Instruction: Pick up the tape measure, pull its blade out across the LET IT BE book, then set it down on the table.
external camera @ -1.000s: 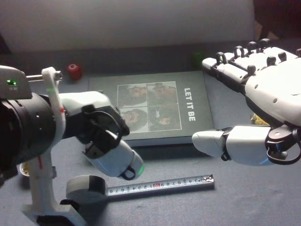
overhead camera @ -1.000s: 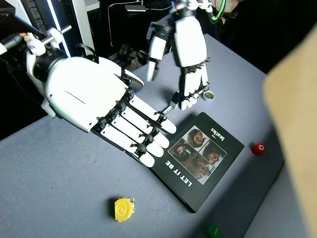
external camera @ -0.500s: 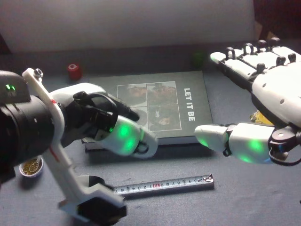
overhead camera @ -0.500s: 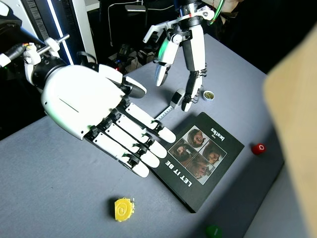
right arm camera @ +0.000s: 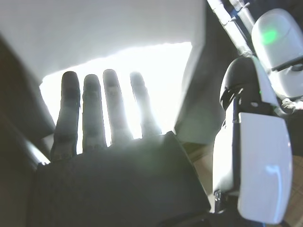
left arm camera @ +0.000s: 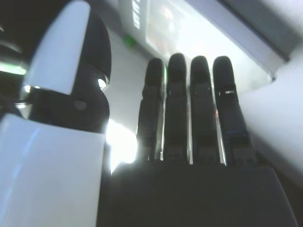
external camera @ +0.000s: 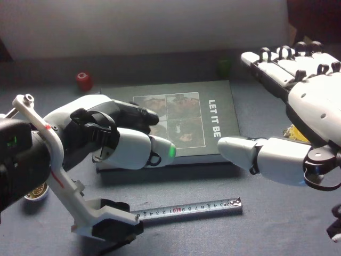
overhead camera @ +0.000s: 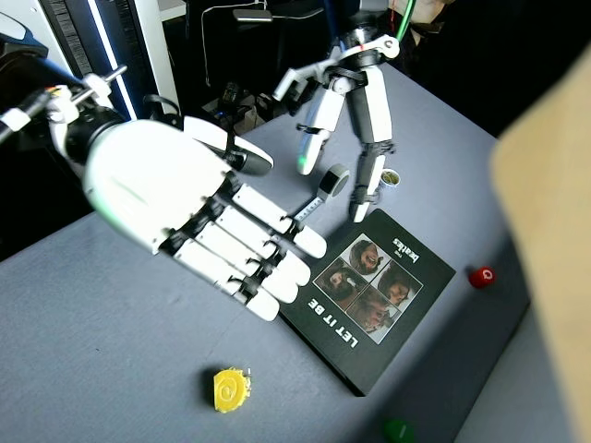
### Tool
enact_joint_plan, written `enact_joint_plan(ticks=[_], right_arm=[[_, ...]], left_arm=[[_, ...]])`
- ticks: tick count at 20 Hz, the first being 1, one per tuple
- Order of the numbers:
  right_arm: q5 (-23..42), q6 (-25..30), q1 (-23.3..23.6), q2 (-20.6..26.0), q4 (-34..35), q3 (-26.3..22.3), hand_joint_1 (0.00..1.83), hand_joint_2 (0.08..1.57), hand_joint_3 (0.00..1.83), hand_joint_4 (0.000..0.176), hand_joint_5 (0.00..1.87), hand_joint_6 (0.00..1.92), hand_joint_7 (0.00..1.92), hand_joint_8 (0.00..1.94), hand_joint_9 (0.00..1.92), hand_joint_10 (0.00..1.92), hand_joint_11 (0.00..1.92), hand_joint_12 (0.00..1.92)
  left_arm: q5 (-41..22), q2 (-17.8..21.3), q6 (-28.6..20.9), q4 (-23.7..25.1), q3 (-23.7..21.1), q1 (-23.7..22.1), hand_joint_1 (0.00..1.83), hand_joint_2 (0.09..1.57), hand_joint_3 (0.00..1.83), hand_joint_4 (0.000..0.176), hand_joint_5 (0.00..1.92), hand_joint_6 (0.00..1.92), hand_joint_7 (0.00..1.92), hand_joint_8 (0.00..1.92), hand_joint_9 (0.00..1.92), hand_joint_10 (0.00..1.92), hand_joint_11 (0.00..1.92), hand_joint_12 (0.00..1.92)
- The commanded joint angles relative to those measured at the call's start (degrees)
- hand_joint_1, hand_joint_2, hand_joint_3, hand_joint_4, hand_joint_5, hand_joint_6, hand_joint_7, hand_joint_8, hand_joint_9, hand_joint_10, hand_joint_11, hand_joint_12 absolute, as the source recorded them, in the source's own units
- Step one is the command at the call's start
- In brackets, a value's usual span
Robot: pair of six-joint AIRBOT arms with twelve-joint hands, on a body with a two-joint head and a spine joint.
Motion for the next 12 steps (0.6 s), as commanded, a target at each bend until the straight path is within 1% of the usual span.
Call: enact_joint_plan(ticks=[1,2,3,4,5,7,8,10,12], right_arm=[[-4.5,1.8,0.2,0.1,-6.9,0.3,0.21,1.0,0.0,0.061,0.05,0.0,0.08,0.0,0.05,0.0,0.0,0.37],[-5.2,3.0,0.1,0.1,-7.8,0.5,0.21,1.0,0.0,0.061,0.04,0.0,0.08,0.0,0.05,0.0,0.0,0.38],[-5.9,4.9,-0.4,0.1,-8.0,0.5,0.2,1.0,0.0,0.062,0.04,0.0,0.07,0.0,0.04,0.0,0.0,0.38],[-6.1,5.5,-0.6,0.1,-8.2,0.5,0.2,1.0,0.0,0.062,0.04,0.0,0.07,0.0,0.04,0.0,0.0,0.38],[-6.7,6.3,-0.9,0.1,-8.8,0.5,0.19,1.01,0.0,0.061,0.04,0.0,0.07,0.0,0.04,0.0,0.0,0.38],[-7.4,8.3,-1.0,0.1,-10.8,0.9,0.18,1.01,0.01,0.061,0.04,0.0,0.07,0.0,0.04,0.0,0.0,0.38],[-7.5,9.4,-1.0,0.1,-11.6,1.0,0.18,1.01,0.01,0.061,0.05,0.0,0.07,0.0,0.04,0.0,0.0,0.37],[-7.8,10.8,-1.2,0.1,-12.4,0.9,0.16,1.02,0.01,0.06,0.07,0.01,0.07,0.0,0.05,0.0,0.0,0.37],[-7.8,11.0,-1.7,0.1,-12.4,0.9,0.14,1.03,0.01,0.06,0.07,0.01,0.08,0.0,0.04,0.0,0.0,0.37]], left_arm=[[3.0,0.3,-3.1,4.5,0.5,0.5,1.01,1.05,0.0,0.0,0.44,0.01,0.43,0.01,0.39,0.01,0.1,0.8],[3.3,0.4,-5.6,6.1,0.5,1.5,0.99,1.06,0.01,0.0,0.42,0.0,0.43,0.0,0.38,0.0,0.1,0.8],[3.2,0.7,-9.4,7.5,0.3,2.9,0.98,1.06,0.0,0.0,0.41,0.0,0.42,0.0,0.37,0.0,0.09,0.8],[2.7,0.9,-11.2,9.3,0.2,3.5,0.98,1.06,0.0,0.0,0.41,0.0,0.42,0.0,0.37,0.0,0.09,0.8],[2.3,0.9,-13.1,12.3,0.3,4.2,0.99,1.05,0.0,0.0,0.41,0.0,0.42,0.0,0.37,0.0,0.08,0.79],[1.9,0.9,-13.5,16.1,0.6,4.9,0.99,1.05,0.0,0.0,0.41,0.0,0.41,0.0,0.36,0.0,0.08,0.79],[1.4,0.9,-14.7,18.7,0.7,5.7,0.98,1.06,0.0,0.0,0.41,0.0,0.41,0.0,0.37,0.0,0.08,0.8],[0.0,0.9,-19.7,25.3,1.0,7.9,0.97,1.07,0.01,0.0,0.42,0.01,0.43,0.01,0.39,0.01,0.09,0.8],[-0.7,0.9,-20.6,25.9,0.9,8.5,1.01,1.05,0.0,0.0,0.43,0.01,0.43,0.01,0.39,0.01,0.09,0.8]])
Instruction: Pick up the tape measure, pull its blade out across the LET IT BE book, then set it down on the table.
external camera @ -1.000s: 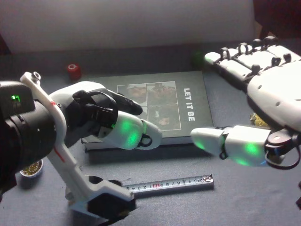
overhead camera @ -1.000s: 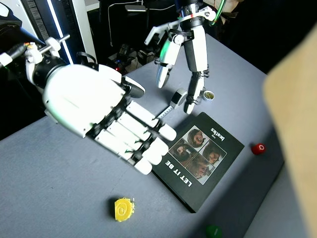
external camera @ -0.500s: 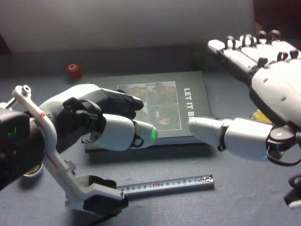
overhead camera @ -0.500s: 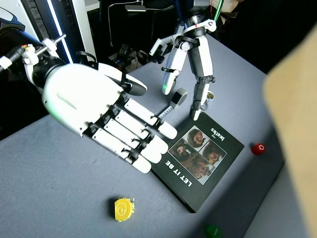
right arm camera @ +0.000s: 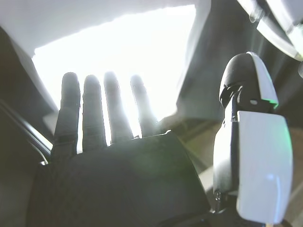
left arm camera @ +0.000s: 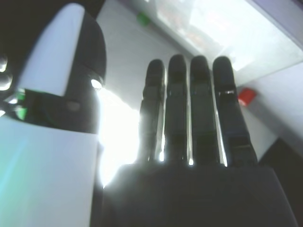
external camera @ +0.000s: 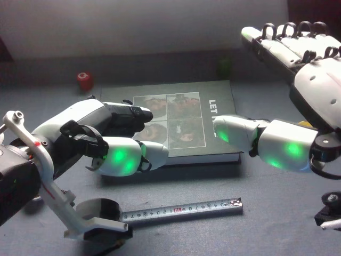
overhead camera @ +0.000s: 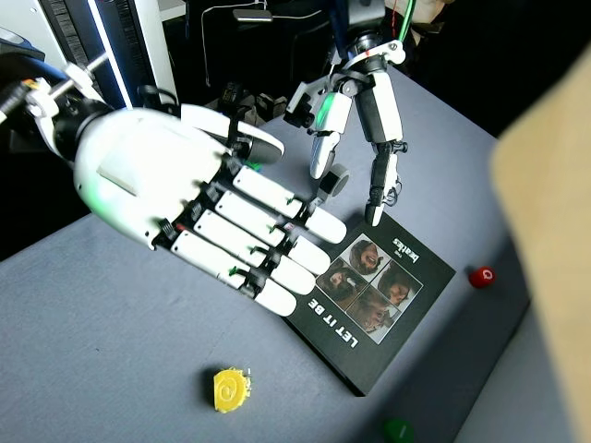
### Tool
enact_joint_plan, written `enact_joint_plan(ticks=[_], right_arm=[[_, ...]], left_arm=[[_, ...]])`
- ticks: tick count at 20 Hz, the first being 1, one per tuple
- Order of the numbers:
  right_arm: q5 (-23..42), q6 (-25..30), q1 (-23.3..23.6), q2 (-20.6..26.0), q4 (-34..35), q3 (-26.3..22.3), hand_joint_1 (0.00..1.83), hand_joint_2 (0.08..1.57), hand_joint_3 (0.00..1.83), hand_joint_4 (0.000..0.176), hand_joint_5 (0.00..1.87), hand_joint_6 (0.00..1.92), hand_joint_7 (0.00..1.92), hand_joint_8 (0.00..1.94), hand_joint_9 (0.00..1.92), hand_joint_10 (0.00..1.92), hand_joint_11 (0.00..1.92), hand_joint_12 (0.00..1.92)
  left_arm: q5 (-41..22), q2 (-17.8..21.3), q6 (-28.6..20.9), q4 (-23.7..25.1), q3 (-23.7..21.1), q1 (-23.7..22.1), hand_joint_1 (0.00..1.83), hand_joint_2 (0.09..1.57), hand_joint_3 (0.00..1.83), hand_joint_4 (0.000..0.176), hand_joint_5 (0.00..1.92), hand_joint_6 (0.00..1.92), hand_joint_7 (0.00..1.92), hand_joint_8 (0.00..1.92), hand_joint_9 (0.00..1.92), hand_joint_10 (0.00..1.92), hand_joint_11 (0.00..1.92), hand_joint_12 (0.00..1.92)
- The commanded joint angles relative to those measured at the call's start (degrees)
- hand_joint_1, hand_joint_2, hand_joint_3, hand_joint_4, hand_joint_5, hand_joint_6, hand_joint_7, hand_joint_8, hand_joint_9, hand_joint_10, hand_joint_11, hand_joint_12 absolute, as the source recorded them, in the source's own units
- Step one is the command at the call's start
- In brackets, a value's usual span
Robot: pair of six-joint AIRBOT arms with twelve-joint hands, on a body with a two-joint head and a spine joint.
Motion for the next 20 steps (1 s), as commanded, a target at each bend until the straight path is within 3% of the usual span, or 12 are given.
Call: enact_joint_plan(ticks=[1,5,7,11,20], right_arm=[[-4.6,0.4,0.0,0.1,-5.0,-0.1,0.15,1.03,0.01,0.061,0.07,0.01,0.08,0.0,0.04,0.0,0.0,0.33],[-5.4,1.5,-1.5,0.1,-7.9,-0.1,0.23,0.99,0.0,0.063,0.05,0.0,0.04,0.0,0.01,0.0,0.0,0.25],[-5.5,1.6,-1.8,-0.1,-8.3,-0.1,0.21,0.99,0.0,0.062,0.04,0.0,0.04,0.0,0.01,0.0,0.0,0.33],[-5.6,1.7,-1.8,-0.4,-8.5,-0.1,0.18,1.01,0.0,0.06,0.05,0.0,0.06,0.0,0.04,0.01,0.0,0.41],[-6.0,1.8,-2.2,-0.4,-8.6,-0.1,0.18,1.01,0.0,0.06,0.06,0.0,0.06,0.0,0.02,0.0,0.0,0.34]], left_arm=[[-2.3,0.1,-0.7,4.7,0.4,-0.4,1.01,1.05,0.0,0.0,0.43,0.0,0.43,0.0,0.39,0.01,0.09,0.8],[-4.3,-0.1,-7.2,15.5,1.2,1.4,1.0,1.05,0.0,0.0,0.43,0.0,0.4,0.0,0.35,0.0,0.06,0.79],[-5.4,0.2,-11.5,19.9,1.5,3.3,1.0,1.05,0.0,0.0,0.43,0.0,0.39,0.0,0.37,0.01,0.09,0.8],[-5.4,1.7,-16.3,21.8,1.3,7.0,1.01,1.05,0.0,0.0,0.49,0.0,0.45,0.0,0.39,0.0,0.11,0.8],[-5.2,1.7,-15.4,18.7,1.0,6.5,1.0,1.05,0.0,0.0,0.47,0.01,0.43,0.0,0.4,0.01,0.11,0.8]])
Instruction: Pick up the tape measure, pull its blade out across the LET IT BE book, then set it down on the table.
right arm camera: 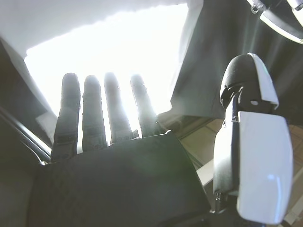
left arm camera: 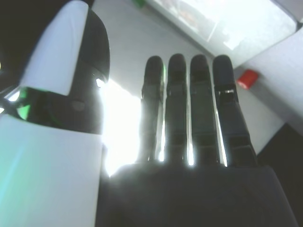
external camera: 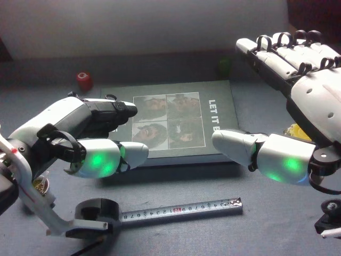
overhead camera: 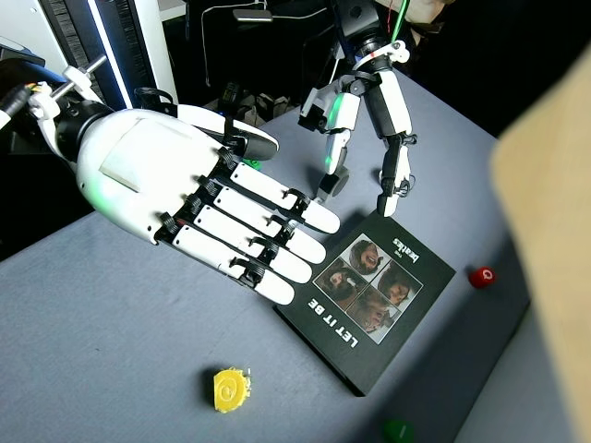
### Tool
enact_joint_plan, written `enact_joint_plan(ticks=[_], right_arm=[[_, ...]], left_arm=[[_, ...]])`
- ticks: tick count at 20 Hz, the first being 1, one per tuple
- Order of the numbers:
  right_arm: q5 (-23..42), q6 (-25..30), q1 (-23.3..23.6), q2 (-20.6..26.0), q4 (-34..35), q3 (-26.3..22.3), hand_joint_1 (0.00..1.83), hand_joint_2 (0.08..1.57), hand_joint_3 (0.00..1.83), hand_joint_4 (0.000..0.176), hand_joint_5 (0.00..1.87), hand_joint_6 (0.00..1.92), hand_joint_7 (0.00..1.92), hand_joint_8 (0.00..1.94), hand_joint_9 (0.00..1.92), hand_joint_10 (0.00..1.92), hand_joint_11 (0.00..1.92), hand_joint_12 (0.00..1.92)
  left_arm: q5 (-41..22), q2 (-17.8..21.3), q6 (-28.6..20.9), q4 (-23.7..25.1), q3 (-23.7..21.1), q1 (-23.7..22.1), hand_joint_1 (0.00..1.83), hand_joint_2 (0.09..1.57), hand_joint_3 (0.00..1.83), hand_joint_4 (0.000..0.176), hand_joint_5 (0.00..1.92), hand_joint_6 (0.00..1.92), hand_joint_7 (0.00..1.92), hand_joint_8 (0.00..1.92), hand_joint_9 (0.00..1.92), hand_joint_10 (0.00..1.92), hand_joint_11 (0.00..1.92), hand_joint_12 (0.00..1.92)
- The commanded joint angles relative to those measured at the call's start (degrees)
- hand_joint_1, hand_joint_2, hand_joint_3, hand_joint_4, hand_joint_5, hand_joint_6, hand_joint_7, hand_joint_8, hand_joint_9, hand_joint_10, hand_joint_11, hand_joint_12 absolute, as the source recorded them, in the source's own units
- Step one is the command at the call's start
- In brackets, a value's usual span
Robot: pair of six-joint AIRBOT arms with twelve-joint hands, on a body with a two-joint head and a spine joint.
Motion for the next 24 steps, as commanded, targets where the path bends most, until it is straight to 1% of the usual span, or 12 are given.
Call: enact_joint_plan(ticks=[1,2,4,8,11,13,14,16,17,20,22,24], right_arm=[[-5.0,0.6,0.2,0.2,-5.2,-0.1,0.18,1.01,0.0,0.059,0.06,0.0,0.06,0.0,0.03,0.0,0.0,0.39],[-4.9,0.6,0.2,0.2,-5.2,-0.1,0.18,1.01,0.0,0.059,0.06,0.0,0.06,0.0,0.04,0.0,0.0,0.42],[-4.9,0.6,0.0,0.1,-5.3,-0.1,0.17,1.01,0.0,0.06,0.05,0.0,0.07,0.0,0.03,0.0,0.0,0.37],[-4.9,0.6,-0.1,0.1,-5.5,-0.1,0.17,1.01,0.0,0.06,0.05,0.0,0.07,0.0,0.02,0.0,0.0,0.39],[-4.9,0.6,-0.1,0.1,-5.5,-0.1,0.17,1.01,0.0,0.059,0.05,0.0,0.07,0.0,0.03,0.0,0.0,0.39],[-4.9,0.7,-0.1,0.1,-5.5,-0.1,0.17,1.01,0.0,0.059,0.05,0.0,0.07,0.0,0.03,0.0,0.0,0.38],[-5.0,0.7,-0.1,0.1,-5.5,-0.1,0.15,1.02,0.0,0.059,0.04,0.0,0.07,0.0,0.03,0.0,0.0,0.38],[-5.0,0.7,-0.2,0.1,-5.5,-0.1,0.15,1.02,0.0,0.06,0.04,0.0,0.07,0.0,0.03,0.0,0.0,0.39],[-5.0,0.7,-0.2,0.1,-5.5,-0.1,0.15,1.02,0.0,0.06,0.04,0.0,0.07,0.0,0.03,0.0,0.0,0.39],[-5.2,0.7,-0.2,0.1,-5.5,-0.1,0.15,1.02,0.0,0.06,0.04,0.0,0.07,0.0,0.03,0.0,0.0,0.39],[-5.3,0.8,-0.2,0.1,-5.6,-0.1,0.15,1.02,0.0,0.059,0.04,0.0,0.07,0.0,0.02,0.0,0.0,0.39],[-5.4,0.8,-0.2,0.1,-5.6,-0.1,0.15,1.02,0.0,0.06,0.02,0.0,0.04,0.0,0.0,0.0,0.0,0.33]], left_arm=[[-3.4,-0.4,-0.1,1.8,0.0,-0.9,0.98,1.05,0.0,0.0,0.47,0.01,0.43,0.0,0.4,0.01,0.11,0.8],[-3.4,-0.4,-0.1,1.6,0.1,-1.1,0.99,1.03,0.0,0.0,0.47,0.01,0.43,0.0,0.4,0.0,0.11,0.8],[-3.3,-0.6,0.0,1.0,0.4,-1.5,0.99,1.03,0.0,0.0,0.47,0.0,0.43,0.0,0.39,0.0,0.12,0.81],[-3.0,-0.6,-1.3,-3.0,0.6,-1.3,1.0,1.03,0.0,0.0,0.47,0.0,0.42,0.0,0.39,0.0,0.1,0.8],[-2.3,-0.7,-3.4,-0.1,0.8,-0.2,1.0,1.03,0.0,0.0,0.46,0.0,0.42,0.0,0.39,0.0,0.1,0.8],[-2.3,-0.7,-4.3,0.8,0.5,0.6,1.0,1.04,0.0,0.0,0.46,0.0,0.43,0.0,0.39,0.0,0.1,0.8],[-2.3,-0.8,-6.0,1.7,0.2,1.4,1.0,1.04,0.0,0.0,0.46,0.0,0.43,0.0,0.39,0.0,0.1,0.8],[-2.3,-0.8,-8.6,7.2,0.3,3.1,1.0,1.05,0.01,0.0,0.46,0.0,0.43,0.0,0.39,0.0,0.11,0.8],[-2.3,-0.8,-9.4,9.0,0.4,3.7,1.0,1.05,0.01,0.0,0.46,0.0,0.43,0.0,0.39,0.0,0.11,0.8],[-2.3,-0.8,-13.8,12.5,0.6,5.8,0.99,1.06,0.01,0.0,0.45,0.0,0.42,0.0,0.4,0.0,0.11,0.81],[-2.6,-0.8,-14.9,16.1,1.0,7.1,1.0,1.05,0.0,0.0,0.44,0.0,0.43,0.01,0.42,0.01,0.12,0.81],[-2.8,-0.8,-16.7,20.7,1.6,8.3,1.0,1.05,0.0,0.0,0.45,0.0,0.47,0.02,0.42,0.01,0.12,0.81]])
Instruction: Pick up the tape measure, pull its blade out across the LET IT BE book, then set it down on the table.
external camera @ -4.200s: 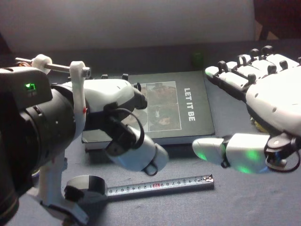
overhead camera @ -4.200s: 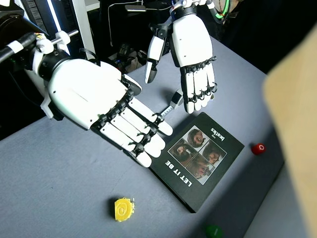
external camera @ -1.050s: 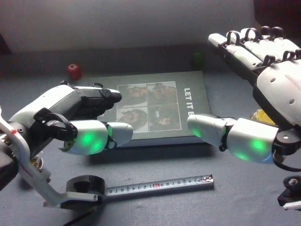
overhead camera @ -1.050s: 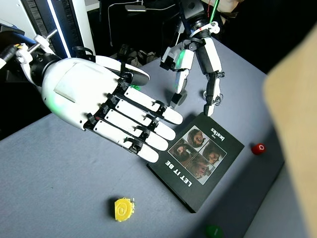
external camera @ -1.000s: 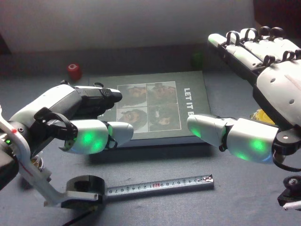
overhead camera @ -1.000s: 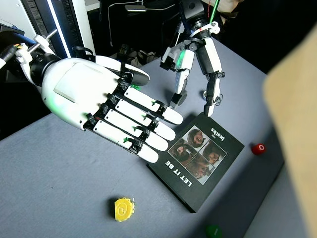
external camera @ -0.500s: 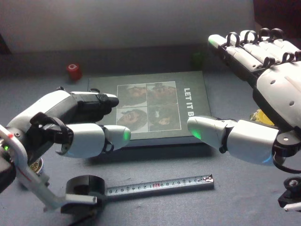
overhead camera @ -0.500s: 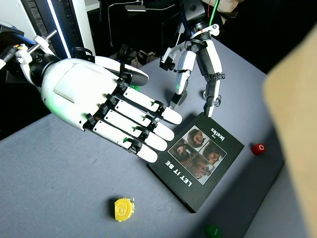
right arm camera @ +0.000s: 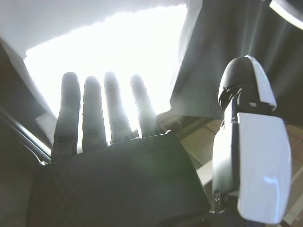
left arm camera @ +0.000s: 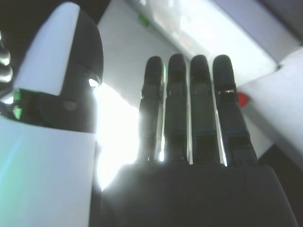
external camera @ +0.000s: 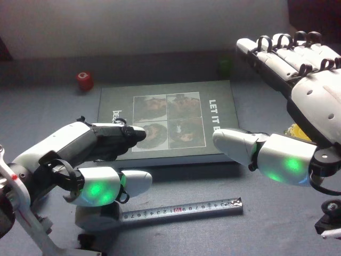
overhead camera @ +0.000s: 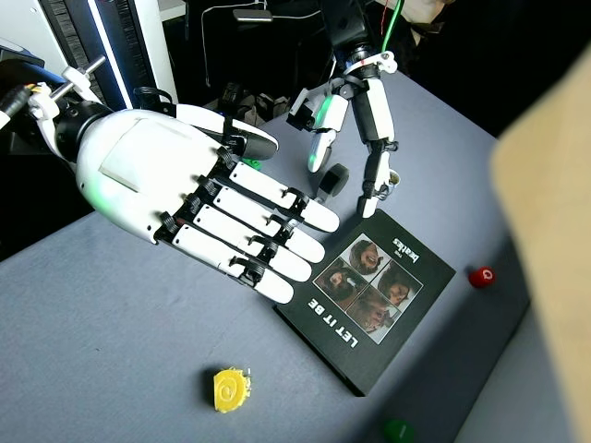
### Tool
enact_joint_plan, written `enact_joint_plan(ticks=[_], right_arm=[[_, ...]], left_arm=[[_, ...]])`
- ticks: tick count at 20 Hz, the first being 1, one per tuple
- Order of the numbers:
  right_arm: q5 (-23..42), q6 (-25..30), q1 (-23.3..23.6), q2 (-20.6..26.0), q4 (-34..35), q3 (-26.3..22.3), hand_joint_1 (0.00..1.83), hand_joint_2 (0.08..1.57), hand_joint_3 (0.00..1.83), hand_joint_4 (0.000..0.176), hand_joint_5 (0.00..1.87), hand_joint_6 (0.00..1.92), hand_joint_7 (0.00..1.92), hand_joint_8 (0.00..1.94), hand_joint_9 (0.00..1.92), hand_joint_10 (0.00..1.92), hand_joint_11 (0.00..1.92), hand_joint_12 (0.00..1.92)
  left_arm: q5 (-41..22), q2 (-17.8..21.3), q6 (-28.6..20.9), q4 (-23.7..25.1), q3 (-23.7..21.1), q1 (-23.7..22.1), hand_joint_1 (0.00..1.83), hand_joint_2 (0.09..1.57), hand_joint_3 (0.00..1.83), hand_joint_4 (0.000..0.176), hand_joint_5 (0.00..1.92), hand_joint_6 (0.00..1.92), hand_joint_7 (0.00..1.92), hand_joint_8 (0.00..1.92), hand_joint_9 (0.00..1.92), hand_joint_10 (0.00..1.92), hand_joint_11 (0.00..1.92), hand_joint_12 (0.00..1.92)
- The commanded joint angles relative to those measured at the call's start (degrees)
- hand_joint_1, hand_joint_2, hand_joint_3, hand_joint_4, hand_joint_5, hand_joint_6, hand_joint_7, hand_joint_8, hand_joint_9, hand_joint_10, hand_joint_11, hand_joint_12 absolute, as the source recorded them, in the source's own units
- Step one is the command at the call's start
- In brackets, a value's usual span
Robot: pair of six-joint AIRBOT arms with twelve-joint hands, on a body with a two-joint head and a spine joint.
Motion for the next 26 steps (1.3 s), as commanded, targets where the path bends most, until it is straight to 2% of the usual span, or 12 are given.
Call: enact_joint_plan(ticks=[1,3,7,14,15,19,26], right_arm=[[-5.2,0.5,0.2,0.1,-5.2,-0.1,0.15,1.02,0.0,0.06,0.02,0.0,0.04,0.0,0.0,0.0,0.0,0.32],[-5.2,0.6,0.2,0.1,-5.4,-0.1,0.15,1.02,0.0,0.06,0.03,0.01,0.05,0.0,0.0,0.0,0.0,0.32],[-5.2,0.7,0.1,0.1,-5.5,-0.1,0.16,1.02,0.0,0.06,0.04,0.0,0.05,0.0,0.01,0.0,0.0,0.34],[-5.2,0.7,0.0,0.1,-5.8,-0.1,0.16,1.02,0.0,0.059,0.04,0.0,0.06,0.0,0.03,0.0,0.0,0.41],[-5.2,0.7,-0.2,0.1,-6.0,-0.1,0.16,1.02,0.0,0.059,0.04,0.0,0.06,0.0,0.03,0.0,0.0,0.41],[-5.2,0.8,-0.3,0.1,-6.1,-0.1,0.16,1.02,0.0,0.059,0.04,0.0,0.05,0.0,0.03,0.0,0.0,0.42],[-5.3,1.0,-0.3,0.0,-6.5,-0.1,0.15,1.02,0.0,0.059,0.05,0.0,0.07,0.01,0.04,0.0,0.0,0.45]], left_arm=[[-4.9,-0.1,-1.3,2.7,0.2,0.2,1.01,1.05,0.0,0.0,0.46,0.01,0.47,0.01,0.41,0.0,0.12,0.81],[-6.1,-0.3,-2.2,3.0,0.4,1.2,1.01,1.05,0.0,0.0,0.46,0.0,0.46,0.01,0.41,0.0,0.12,0.81],[-12.0,-1.2,-6.3,6.6,0.9,4.3,1.02,1.04,0.0,0.0,0.46,0.0,0.46,0.0,0.41,0.0,0.12,0.81],[-12.0,-1.4,-6.6,9.3,1.0,6.0,1.03,1.04,0.0,0.0,0.47,0.0,0.47,0.01,0.42,0.0,0.14,0.81],[-12.1,-1.6,-8.3,11.5,1.1,8.0,1.03,1.03,0.0,0.0,0.47,0.0,0.47,0.01,0.42,0.0,0.14,0.81],[-14.7,-2.0,-10.5,13.0,1.5,10.0,1.03,1.05,0.0,0.0,0.46,0.0,0.47,0.0,0.42,0.0,0.13,0.8],[-14.3,-2.5,-10.8,12.6,2.1,10.1,1.02,1.06,0.0,0.0,0.46,0.0,0.47,0.0,0.43,0.0,0.14,0.8]])
